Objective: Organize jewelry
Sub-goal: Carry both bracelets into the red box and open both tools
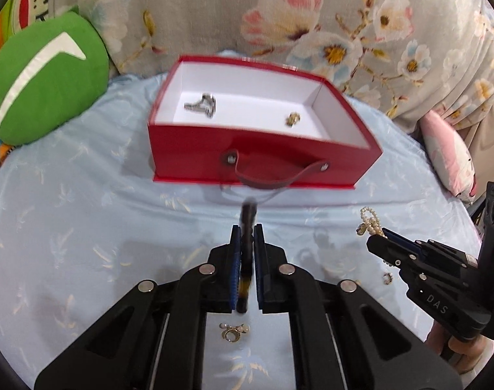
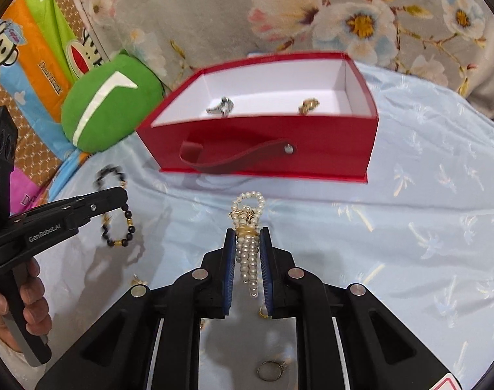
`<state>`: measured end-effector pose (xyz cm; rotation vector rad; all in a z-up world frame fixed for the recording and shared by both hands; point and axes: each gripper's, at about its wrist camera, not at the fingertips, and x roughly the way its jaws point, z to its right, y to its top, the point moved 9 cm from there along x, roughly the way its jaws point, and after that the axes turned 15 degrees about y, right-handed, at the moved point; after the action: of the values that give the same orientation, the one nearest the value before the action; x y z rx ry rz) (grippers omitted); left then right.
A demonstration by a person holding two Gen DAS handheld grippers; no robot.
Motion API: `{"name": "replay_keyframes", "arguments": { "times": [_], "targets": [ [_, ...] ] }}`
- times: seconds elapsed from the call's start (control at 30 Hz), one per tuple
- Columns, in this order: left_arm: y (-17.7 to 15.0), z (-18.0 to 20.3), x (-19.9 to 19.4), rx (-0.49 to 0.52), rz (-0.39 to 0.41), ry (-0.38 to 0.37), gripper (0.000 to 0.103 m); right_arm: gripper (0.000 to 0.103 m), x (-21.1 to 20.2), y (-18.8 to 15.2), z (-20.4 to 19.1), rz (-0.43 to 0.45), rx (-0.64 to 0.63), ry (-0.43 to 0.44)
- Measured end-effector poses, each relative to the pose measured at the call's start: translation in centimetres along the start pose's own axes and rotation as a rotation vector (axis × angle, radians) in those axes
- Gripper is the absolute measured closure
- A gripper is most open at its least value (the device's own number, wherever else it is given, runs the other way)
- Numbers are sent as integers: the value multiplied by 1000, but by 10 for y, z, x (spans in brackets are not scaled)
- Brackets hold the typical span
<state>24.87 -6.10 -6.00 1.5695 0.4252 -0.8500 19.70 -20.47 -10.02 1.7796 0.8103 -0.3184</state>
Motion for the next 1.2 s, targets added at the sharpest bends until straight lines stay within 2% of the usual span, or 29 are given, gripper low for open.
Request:
{"name": "replay_keyframes", "arguments": {
  "times": [0.13,0.33,0.43,0.6,0.73,0.87,1.2],
  "targets": [
    [25,-3,-30,13,72,9,96,89,-29,33,-16,73,-50,6],
    [75,-4,-57,50,174,40,96,89,-47,74,-22,130,-90,6],
    [106,-4,-62,59,227,62,96,89,-50,101,-21,157,-108,-2],
    [158,2,-51,61,270,70,96,90,-35,143,-8,160,-115,-30],
    [190,5,-24,53,264,82,96,90,-12,167,13,141,-84,-41],
    [203,8,21,45,212,97,96,89,20,178,41,99,-34,-48],
    [190,7,116,40,85,110,96,89,83,169,86,-3,16,-81]
  ]
}}
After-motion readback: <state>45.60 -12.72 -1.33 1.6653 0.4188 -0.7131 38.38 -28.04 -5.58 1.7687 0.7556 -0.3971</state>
